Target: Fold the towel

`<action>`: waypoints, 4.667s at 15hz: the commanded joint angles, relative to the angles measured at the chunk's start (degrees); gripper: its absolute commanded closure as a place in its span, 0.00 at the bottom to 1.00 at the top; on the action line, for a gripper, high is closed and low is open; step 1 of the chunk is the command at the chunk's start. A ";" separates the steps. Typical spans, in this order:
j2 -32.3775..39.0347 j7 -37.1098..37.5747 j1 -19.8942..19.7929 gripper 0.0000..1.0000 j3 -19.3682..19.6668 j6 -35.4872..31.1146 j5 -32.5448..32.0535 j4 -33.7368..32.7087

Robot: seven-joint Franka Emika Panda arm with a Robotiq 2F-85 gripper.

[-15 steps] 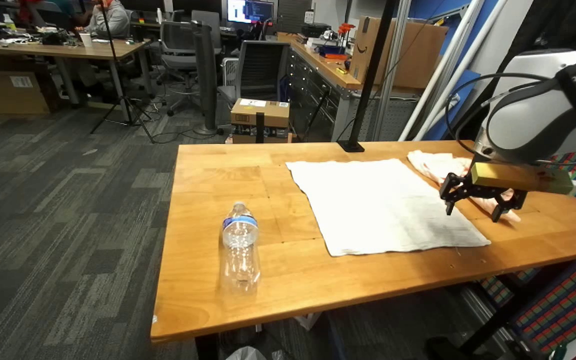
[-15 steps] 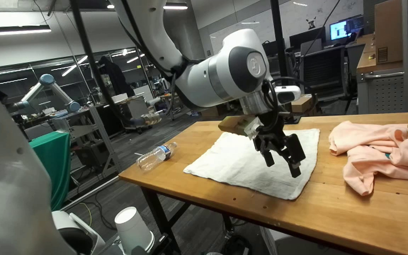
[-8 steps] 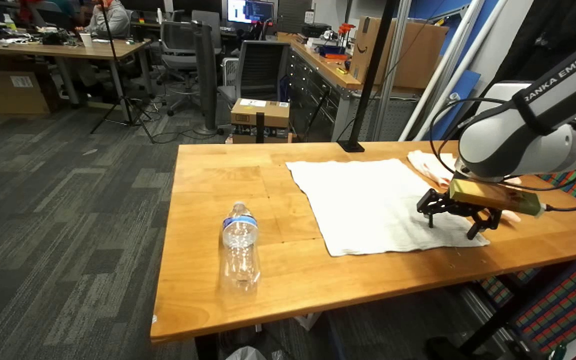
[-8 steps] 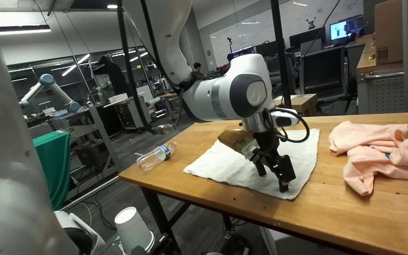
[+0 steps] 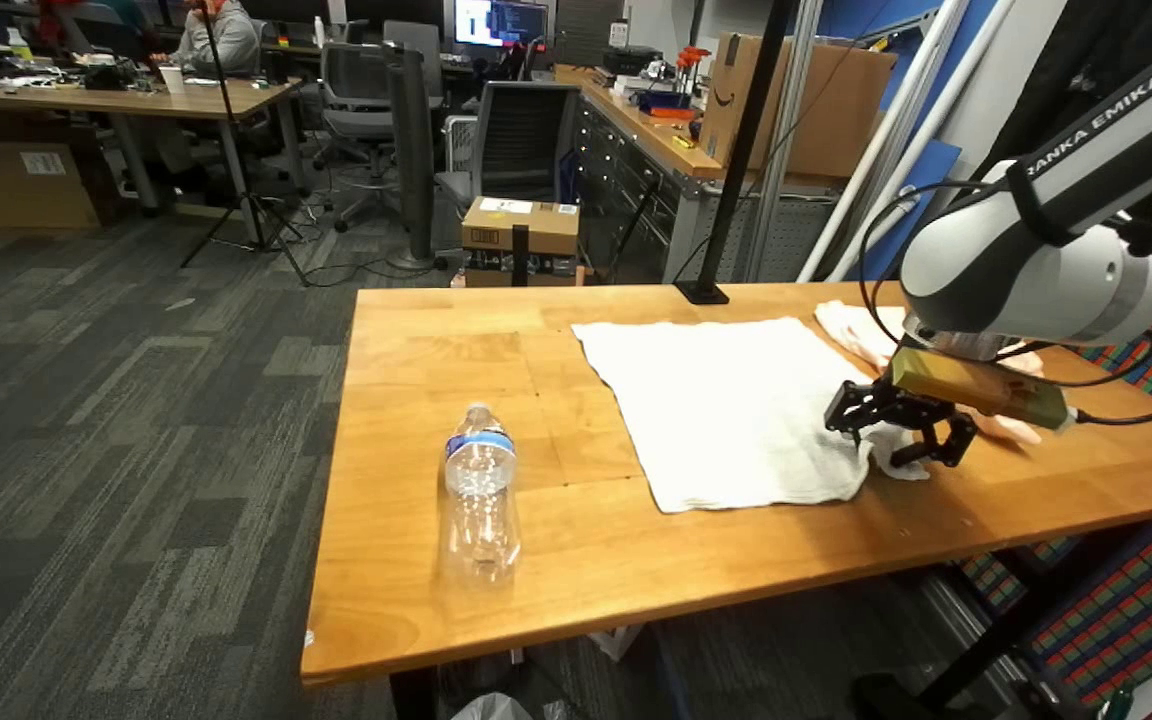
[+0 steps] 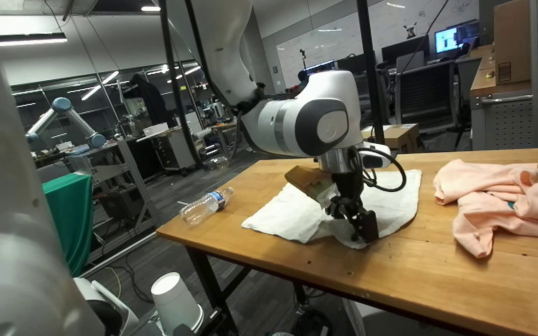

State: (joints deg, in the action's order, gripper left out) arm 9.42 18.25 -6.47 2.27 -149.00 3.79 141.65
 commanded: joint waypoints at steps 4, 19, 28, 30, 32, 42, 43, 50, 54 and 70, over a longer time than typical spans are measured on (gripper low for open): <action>-3.15 1.83 4.35 0.97 1.58 13.21 -7.51 -6.66; 17.18 1.00 16.52 0.93 -5.20 52.39 -22.90 -56.61; 32.79 1.27 20.16 0.93 -4.26 54.18 -18.40 -81.65; 35.45 1.82 20.38 0.93 -4.23 56.21 -16.43 -86.66; 38.07 2.03 20.37 0.93 -4.53 58.97 -13.71 -91.55; 42.71 0.59 21.70 0.49 -6.59 63.31 -9.07 -103.68; 42.11 0.89 21.67 0.42 -6.77 62.95 -8.98 -103.45; 33.73 5.34 17.51 0.00 -6.72 56.04 -7.74 -94.10; 26.92 8.18 14.67 0.00 -5.42 46.17 -9.50 -83.03; 12.10 6.31 8.97 0.00 4.14 16.91 -12.71 -37.66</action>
State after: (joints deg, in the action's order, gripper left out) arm 26.90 25.70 3.57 5.60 -125.08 -8.82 92.90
